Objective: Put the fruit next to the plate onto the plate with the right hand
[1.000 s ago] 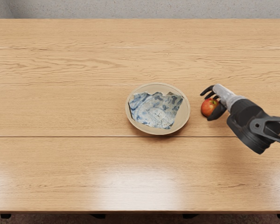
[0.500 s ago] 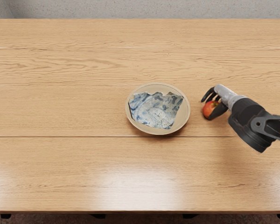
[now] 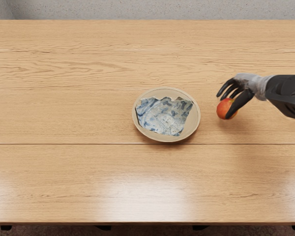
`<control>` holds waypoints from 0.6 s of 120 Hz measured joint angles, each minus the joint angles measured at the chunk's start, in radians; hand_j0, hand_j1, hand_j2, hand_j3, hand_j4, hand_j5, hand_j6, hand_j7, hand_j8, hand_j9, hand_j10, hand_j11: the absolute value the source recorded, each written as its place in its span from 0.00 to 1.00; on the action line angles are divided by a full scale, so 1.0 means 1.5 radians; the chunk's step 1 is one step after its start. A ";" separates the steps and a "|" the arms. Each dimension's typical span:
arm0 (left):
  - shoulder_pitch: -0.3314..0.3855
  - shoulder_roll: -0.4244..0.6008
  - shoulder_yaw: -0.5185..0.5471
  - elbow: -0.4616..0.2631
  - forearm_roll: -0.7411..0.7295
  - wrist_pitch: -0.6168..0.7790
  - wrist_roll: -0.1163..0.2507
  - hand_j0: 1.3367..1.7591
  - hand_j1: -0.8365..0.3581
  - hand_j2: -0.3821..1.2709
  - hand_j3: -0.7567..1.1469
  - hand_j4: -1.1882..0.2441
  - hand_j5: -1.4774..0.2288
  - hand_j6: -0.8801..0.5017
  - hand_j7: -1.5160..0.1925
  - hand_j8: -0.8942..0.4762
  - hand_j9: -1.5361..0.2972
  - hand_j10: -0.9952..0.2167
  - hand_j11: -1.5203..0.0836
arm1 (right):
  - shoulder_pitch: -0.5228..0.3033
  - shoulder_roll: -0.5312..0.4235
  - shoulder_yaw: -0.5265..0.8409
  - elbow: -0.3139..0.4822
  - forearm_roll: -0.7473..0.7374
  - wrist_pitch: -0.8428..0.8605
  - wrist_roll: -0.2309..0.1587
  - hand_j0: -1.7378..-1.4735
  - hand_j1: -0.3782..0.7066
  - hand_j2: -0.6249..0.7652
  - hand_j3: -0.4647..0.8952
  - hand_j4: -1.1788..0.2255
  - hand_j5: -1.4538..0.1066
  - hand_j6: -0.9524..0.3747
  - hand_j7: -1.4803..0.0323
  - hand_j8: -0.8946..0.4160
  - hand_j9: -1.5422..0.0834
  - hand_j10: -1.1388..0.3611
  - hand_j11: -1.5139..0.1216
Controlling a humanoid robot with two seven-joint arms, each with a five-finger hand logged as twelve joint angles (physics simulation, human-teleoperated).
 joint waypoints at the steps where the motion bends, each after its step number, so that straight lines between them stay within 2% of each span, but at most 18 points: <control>1: 0.000 0.000 0.000 0.000 0.000 0.000 0.000 0.76 0.76 0.26 0.40 0.67 0.69 0.47 0.71 0.48 0.67 0.63 0.76 | 0.000 -0.002 0.005 0.000 0.004 0.007 0.000 0.30 0.61 0.74 0.34 0.38 0.36 0.31 0.41 0.36 0.41 0.41 0.39; 17: 0.000 0.000 0.000 0.000 0.000 0.000 0.000 0.76 0.76 0.26 0.40 0.67 0.69 0.47 0.71 0.48 0.67 0.63 0.76 | 0.002 -0.015 0.070 0.000 0.065 0.099 0.000 0.30 0.62 0.75 0.34 0.38 0.35 0.32 0.40 0.38 0.40 0.42 0.39; 34: 0.000 0.000 0.000 0.000 0.000 0.000 0.000 0.76 0.76 0.26 0.40 0.67 0.69 0.47 0.71 0.48 0.67 0.63 0.76 | 0.022 -0.006 0.101 0.000 0.105 0.145 0.000 0.30 0.63 0.77 0.34 0.38 0.35 0.34 0.40 0.38 0.40 0.43 0.38; 48: 0.000 0.000 0.000 0.000 0.000 0.000 0.000 0.76 0.76 0.26 0.40 0.67 0.69 0.47 0.71 0.48 0.67 0.63 0.76 | 0.038 0.038 0.108 -0.010 0.116 0.153 0.000 0.30 0.64 0.78 0.34 0.37 0.34 0.34 0.39 0.39 0.39 0.43 0.37; 72: 0.000 0.000 0.000 0.000 0.000 0.000 0.000 0.76 0.76 0.26 0.40 0.67 0.69 0.47 0.71 0.48 0.67 0.63 0.76 | 0.040 0.148 0.106 -0.067 0.085 0.147 0.000 0.30 0.67 0.81 0.34 0.36 0.32 0.35 0.38 0.41 0.38 0.44 0.36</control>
